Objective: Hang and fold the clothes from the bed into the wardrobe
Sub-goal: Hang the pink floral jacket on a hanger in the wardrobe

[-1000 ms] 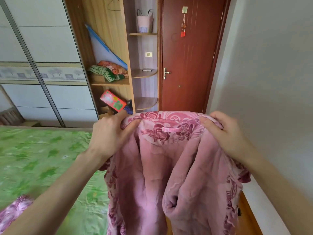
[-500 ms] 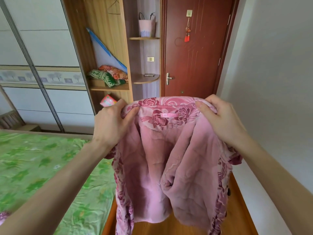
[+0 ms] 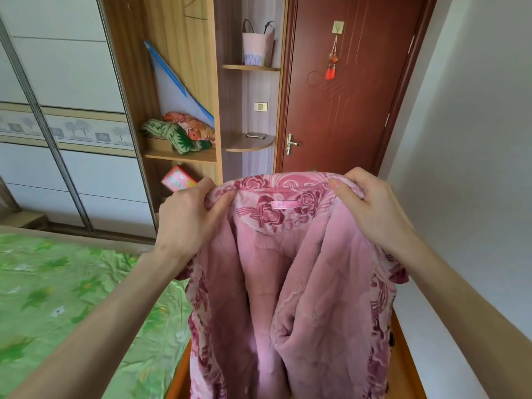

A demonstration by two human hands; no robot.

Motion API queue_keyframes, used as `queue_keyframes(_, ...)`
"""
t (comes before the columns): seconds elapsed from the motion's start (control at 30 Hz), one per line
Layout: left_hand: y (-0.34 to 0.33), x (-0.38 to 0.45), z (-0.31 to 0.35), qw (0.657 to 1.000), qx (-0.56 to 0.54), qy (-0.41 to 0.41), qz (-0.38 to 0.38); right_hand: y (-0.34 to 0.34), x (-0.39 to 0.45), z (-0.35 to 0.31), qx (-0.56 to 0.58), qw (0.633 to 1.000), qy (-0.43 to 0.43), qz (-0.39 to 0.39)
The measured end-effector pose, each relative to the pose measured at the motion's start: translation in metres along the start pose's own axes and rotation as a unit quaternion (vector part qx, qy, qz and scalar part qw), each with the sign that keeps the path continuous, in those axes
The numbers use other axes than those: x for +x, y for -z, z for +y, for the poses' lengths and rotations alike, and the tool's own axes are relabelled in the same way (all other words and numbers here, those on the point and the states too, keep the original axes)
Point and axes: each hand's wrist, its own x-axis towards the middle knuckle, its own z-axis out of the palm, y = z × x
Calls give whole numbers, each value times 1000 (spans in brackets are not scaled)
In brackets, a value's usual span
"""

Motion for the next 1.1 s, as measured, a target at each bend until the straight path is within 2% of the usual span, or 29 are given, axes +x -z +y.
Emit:
queue_keyframes(0.5,-120,153,-117,1000,-7,6,9,-116,186,97,16,1000,12,-19)
queue_keyframes(0.83,-193,238,-175,998,40,32,41,-191,303,164,38,998,38,-21)
queue_keyframes(1.1,-259,317,-233,992,84,84,35,-263,429,235,52,992,73,-85)
